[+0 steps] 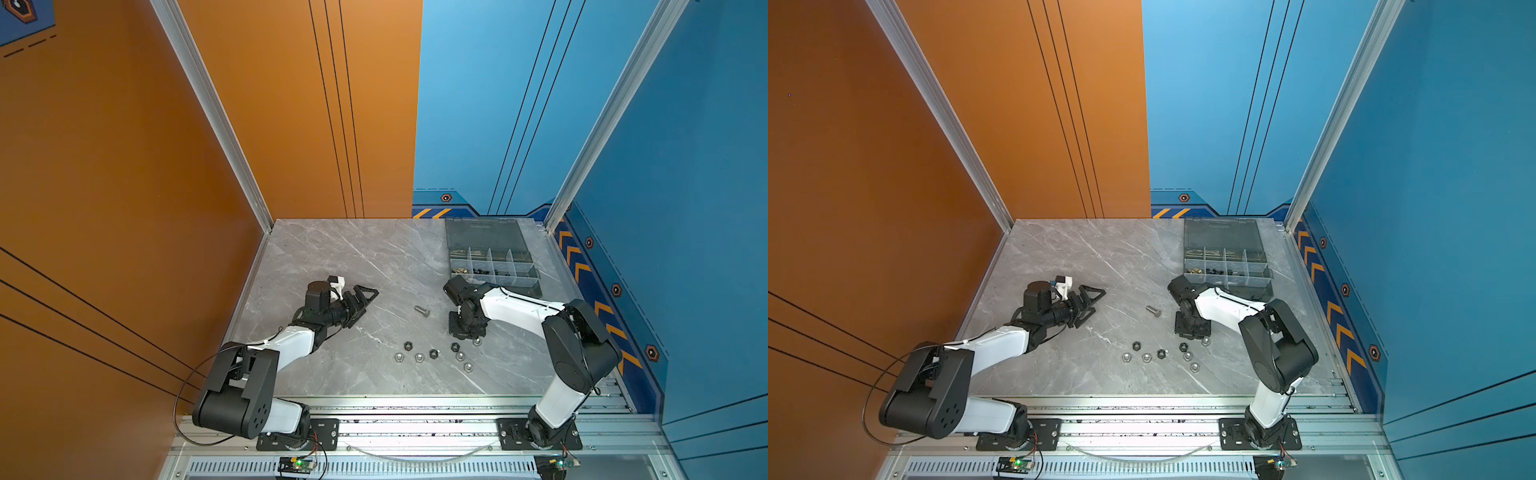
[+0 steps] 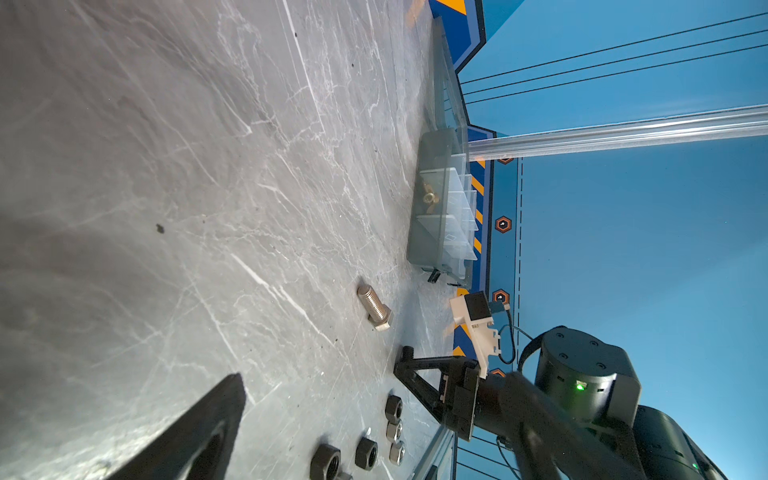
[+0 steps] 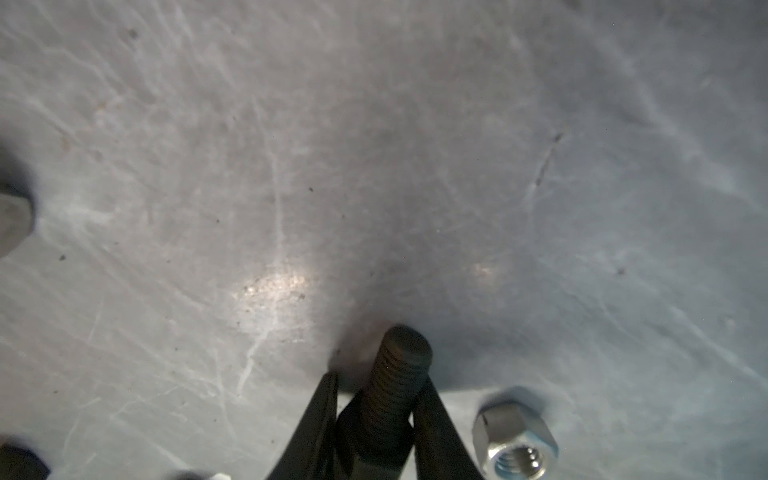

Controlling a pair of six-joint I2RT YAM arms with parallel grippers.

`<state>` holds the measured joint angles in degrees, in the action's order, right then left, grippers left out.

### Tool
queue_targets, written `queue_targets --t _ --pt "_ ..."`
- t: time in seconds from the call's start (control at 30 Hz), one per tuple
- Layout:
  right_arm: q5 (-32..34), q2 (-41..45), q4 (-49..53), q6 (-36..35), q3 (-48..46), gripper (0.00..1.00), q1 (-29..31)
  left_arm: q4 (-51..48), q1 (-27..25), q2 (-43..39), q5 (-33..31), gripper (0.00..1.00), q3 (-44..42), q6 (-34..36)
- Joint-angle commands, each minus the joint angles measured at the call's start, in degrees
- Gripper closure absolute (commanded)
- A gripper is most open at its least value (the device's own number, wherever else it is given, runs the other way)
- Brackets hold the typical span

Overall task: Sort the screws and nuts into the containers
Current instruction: 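Lift the black bolt and carry it over the bolt compartment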

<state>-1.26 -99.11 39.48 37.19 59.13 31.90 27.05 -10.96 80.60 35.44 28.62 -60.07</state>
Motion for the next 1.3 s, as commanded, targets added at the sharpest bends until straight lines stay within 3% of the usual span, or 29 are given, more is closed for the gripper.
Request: queue_targets --t 0.0,0.17,0.43,0.6,0.73,0.93,1.03,1.27 --pt "0.27 -0.17 1.74 -0.02 -1.0 0.8 0.31 1.16 -0.3 0.53 0.7 0.02 0.34 -0.05" --pt "0.07 1.56 1.63 -0.73 -0.54 0.9 -0.41 1.19 -0.29 0.58 0.69 0.02 0.25 -0.16" --pt "-4.09 7.56 2.27 -4.25 2.2 0.93 -4.29 1.28 -0.49 0.66 0.74 0.02 0.49 -0.3" --pt "-7.2 11.56 4.52 -7.28 6.21 0.93 -9.74 1.3 -0.64 0.78 0.59 0.02 0.67 -0.26" --pt "-7.85 13.07 5.8 -9.81 10.39 0.93 -17.65 1.52 -0.82 0.88 0.6 0.02 0.87 -0.35" --pt "-4.63 8.69 8.16 -12.6 18.61 0.92 -29.57 1.86 -0.9 0.88 0.72 0.02 0.92 -0.43" --pt "0.63 5.06 9.17 -14.32 22.48 0.92 -32.27 2.09 -0.88 0.61 0.65 0.02 0.83 -0.57" --pt "0.39 -4.29 8.61 -14.96 29.14 0.92 -38.66 2.27 -0.78 0.21 0.7 0.02 0.54 -0.58"
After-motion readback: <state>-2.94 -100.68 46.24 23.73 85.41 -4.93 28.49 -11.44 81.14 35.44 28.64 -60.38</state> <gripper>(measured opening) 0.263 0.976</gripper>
